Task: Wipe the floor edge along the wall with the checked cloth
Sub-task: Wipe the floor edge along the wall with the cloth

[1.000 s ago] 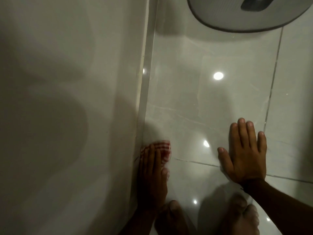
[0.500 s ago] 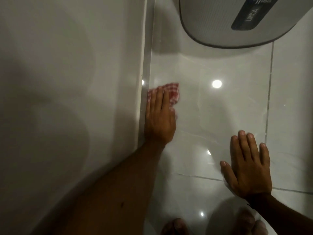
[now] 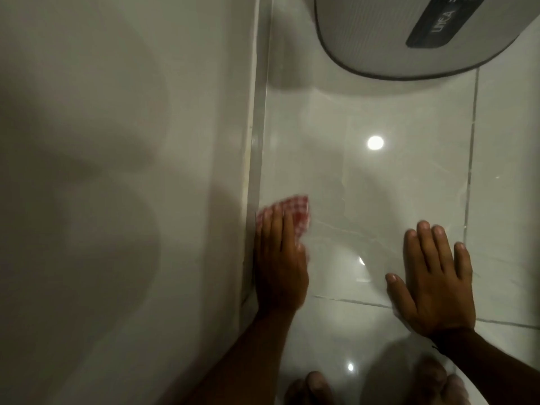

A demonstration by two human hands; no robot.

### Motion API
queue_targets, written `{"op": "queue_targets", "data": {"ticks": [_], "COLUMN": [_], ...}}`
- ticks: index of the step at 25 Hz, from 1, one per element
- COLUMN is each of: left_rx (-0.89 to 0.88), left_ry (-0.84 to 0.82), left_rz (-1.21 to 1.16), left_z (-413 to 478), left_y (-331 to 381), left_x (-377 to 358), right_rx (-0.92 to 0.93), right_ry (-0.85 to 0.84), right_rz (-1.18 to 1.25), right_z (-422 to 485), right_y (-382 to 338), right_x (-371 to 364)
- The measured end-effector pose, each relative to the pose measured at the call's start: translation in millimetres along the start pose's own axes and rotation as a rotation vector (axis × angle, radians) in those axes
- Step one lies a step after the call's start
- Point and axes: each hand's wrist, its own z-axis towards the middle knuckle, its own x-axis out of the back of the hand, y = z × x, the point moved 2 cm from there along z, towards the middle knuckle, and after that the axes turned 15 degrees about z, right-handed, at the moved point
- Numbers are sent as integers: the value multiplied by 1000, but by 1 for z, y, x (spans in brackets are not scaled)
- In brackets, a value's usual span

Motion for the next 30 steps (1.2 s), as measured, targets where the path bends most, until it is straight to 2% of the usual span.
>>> {"op": "queue_targets", "data": {"ticks": [4, 7, 9, 14, 17, 20, 26, 30], "left_rx": [-56, -75, -104, -122, -97, -93, -82, -163], "left_ry": [-86, -86, -71, 24, 15, 21, -110, -171], "left_rz": [24, 7, -11, -62, -75, -9, 29, 55], "left_z": [-89, -86, -51, 109, 138, 82, -111, -121], "left_y": [-19, -19, -13, 9, 19, 9, -25, -35], "left_x": [-5, -6, -6, 5, 8, 4, -4, -11], "right_rx": [8, 5, 12, 12, 14, 11, 33, 31], "right_ry": [-7, 2, -2, 7, 13, 20, 10, 26], "right_rz": [1, -5, 1, 1, 6, 10, -20, -11], "right_z": [1, 0, -1, -1, 0, 1, 0, -1], "right_y": [1, 2, 3, 3, 2, 0, 2, 5], "right_x": [-1, -2, -2, -3, -3, -2, -2, -5]}}
